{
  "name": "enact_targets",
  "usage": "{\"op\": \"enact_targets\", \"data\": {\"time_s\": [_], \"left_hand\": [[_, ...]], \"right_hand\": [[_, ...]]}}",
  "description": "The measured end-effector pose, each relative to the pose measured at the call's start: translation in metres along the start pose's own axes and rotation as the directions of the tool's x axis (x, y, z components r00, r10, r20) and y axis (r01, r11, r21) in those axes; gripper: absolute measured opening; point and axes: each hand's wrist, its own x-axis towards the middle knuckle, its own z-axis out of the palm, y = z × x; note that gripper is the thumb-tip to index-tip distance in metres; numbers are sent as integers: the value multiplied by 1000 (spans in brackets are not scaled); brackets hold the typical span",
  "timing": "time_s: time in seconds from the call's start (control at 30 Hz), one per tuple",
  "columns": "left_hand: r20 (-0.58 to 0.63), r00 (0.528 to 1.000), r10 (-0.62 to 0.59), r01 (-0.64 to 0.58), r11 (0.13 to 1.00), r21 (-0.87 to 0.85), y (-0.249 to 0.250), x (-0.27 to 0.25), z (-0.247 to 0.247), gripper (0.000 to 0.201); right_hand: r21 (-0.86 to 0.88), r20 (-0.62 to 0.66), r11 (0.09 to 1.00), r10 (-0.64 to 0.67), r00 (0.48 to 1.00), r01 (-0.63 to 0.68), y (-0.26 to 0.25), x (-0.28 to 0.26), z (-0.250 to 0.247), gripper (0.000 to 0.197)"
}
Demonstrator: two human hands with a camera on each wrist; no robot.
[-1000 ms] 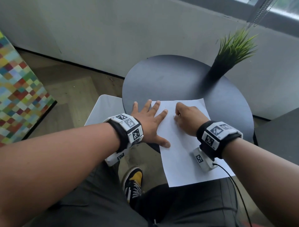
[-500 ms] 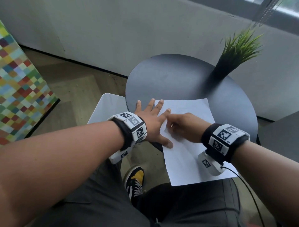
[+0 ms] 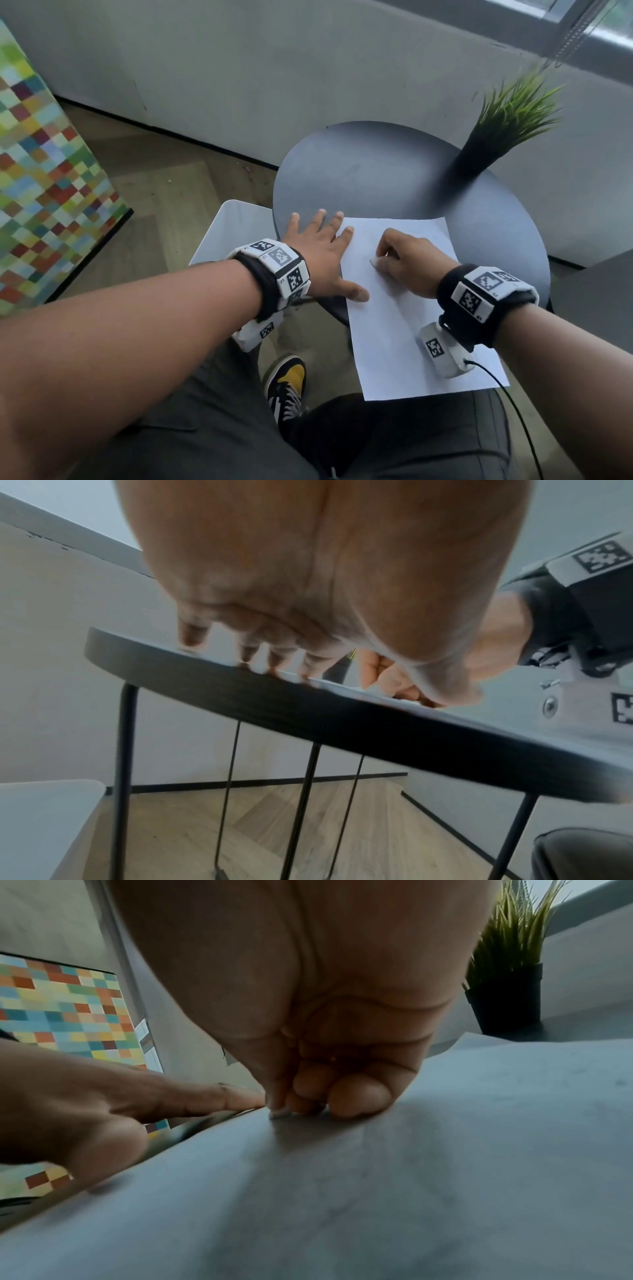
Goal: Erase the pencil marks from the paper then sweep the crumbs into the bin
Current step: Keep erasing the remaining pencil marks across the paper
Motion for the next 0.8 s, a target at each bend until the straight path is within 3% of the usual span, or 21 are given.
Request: {"op": "enact_targets", "data": {"time_s": [0.07, 0.17, 0.23, 0.33, 0.37, 0.43, 0.5, 0.63, 0.67, 0.73, 0.8], "left_hand": [[-15, 1000, -23, 23, 1000, 2, -1, -1, 0, 128], [-6, 1000, -20, 20, 1000, 8, 0, -2, -1, 128], [-7, 1000, -21, 21, 1000, 15, 1, -2, -2, 128], [-15, 1000, -18, 18, 1000, 21, 1, -1, -1, 127], [-15, 1000, -17, 18, 1000, 23, 1, -1, -1, 126], [-13, 1000, -20, 20, 1000, 21, 2, 0, -1, 125], [-7, 1000, -22, 22, 1000, 18, 1, -1, -1, 124], [-5, 1000, -16, 16, 1000, 8, 0, 1, -2, 122], [-3, 1000, -19, 19, 1000, 8, 0, 1, -2, 122], [2, 1000, -29, 29, 999, 13, 2, 2, -3, 122], [12, 999, -35, 35, 999, 18, 3, 1, -4, 123]], "right_hand": [[0, -13, 999, 38, 999, -38, 1, 5, -2, 13], [45, -141, 989, 143, 980, -138, -2, 13, -3, 12], [-14, -126, 998, 51, 991, -53, -13, 12, 3, 11], [-41, 103, 980, -190, 976, 195, -31, 0, 10, 7], [-38, 104, 982, -182, 978, 187, -29, 2, 7, 7], [-49, -37, 998, -32, 999, 30, -17, 13, -1, 8], [-80, -154, 994, 66, 986, -79, -10, 18, -1, 9], [-104, 47, 975, -193, 980, 197, -28, 3, 10, 8], [-96, 67, 976, -188, 980, 194, -28, 3, 6, 8], [-101, -33, 994, -42, 999, 39, -18, 16, -3, 9], [-104, -152, 989, 87, 985, -103, -11, 22, -3, 12]]}}
